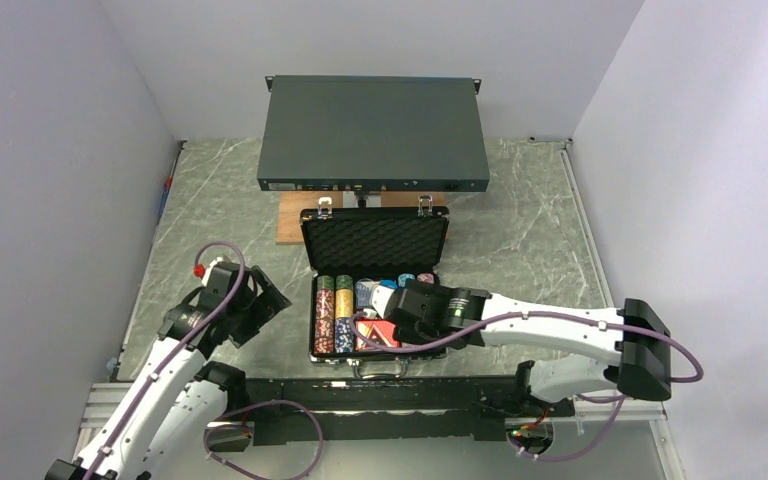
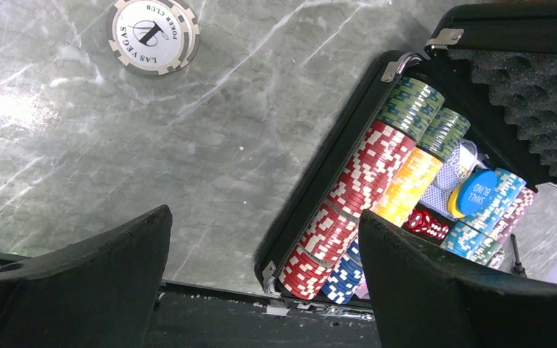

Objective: Pack up texas hold em set

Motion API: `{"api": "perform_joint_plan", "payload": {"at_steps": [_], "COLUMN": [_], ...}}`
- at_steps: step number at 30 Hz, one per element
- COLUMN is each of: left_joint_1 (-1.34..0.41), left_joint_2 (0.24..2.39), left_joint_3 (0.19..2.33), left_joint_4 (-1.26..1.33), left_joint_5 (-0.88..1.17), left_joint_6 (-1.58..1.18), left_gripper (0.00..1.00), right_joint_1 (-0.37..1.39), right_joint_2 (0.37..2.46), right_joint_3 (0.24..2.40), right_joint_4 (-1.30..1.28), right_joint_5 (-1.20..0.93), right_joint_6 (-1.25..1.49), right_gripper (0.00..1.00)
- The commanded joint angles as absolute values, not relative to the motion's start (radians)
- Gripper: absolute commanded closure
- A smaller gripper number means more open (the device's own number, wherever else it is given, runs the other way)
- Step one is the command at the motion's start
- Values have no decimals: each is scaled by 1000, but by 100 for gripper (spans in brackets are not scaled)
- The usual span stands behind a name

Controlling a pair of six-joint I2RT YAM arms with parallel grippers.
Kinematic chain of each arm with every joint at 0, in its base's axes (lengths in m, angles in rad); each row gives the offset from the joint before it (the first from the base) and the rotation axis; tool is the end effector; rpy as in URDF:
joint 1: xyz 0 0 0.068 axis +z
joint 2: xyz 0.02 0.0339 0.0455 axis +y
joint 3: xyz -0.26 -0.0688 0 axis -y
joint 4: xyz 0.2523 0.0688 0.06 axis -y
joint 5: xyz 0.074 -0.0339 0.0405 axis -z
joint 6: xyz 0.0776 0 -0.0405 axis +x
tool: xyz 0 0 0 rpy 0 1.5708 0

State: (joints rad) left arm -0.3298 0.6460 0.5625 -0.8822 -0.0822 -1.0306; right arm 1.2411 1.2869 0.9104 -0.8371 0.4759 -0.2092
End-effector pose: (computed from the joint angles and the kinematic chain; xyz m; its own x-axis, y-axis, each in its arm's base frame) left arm 0.1486 -0.0441 0.1843 -0.6391 -0.6846 -0.3505 -0.5241 0.7211 -0.4531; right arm 0.1158 0.2287 0.1922 -0.1328 -0.9583 -0.2529 -0.8349 0.2457 -0.4925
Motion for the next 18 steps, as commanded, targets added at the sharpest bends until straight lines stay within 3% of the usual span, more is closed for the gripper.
{"api": "perform_joint_plan", "payload": {"at_steps": [1, 2, 3, 11, 18], "left_joint_1": [-285, -268, -239, 28, 59], "left_joint_2": [647, 645, 647, 887, 1122], "left_joint_3": [576, 565, 551, 551, 645], "left_joint_4": [-886, -874, -859, -836, -833], "left_joint_5": [-50, -36, -18, 80, 3], "left_joint_6": [-1047, -1055, -1058, -1018, -1036], "left_gripper": [1, 1, 1, 5, 12], "right_joint_1": [1250, 1250, 1249, 1249, 1249], "right_joint_2": [1194, 1175, 1156, 996, 958], "right_joint_3": [913, 916, 920, 932, 884], "right_joint_4": [-819, -812, -802, -652, -604], "right_joint_5": [566, 583, 610, 723, 666], "right_joint_6": [-178, -170, -159, -5, 118], "right_gripper": [24, 10, 1, 0, 0]}}
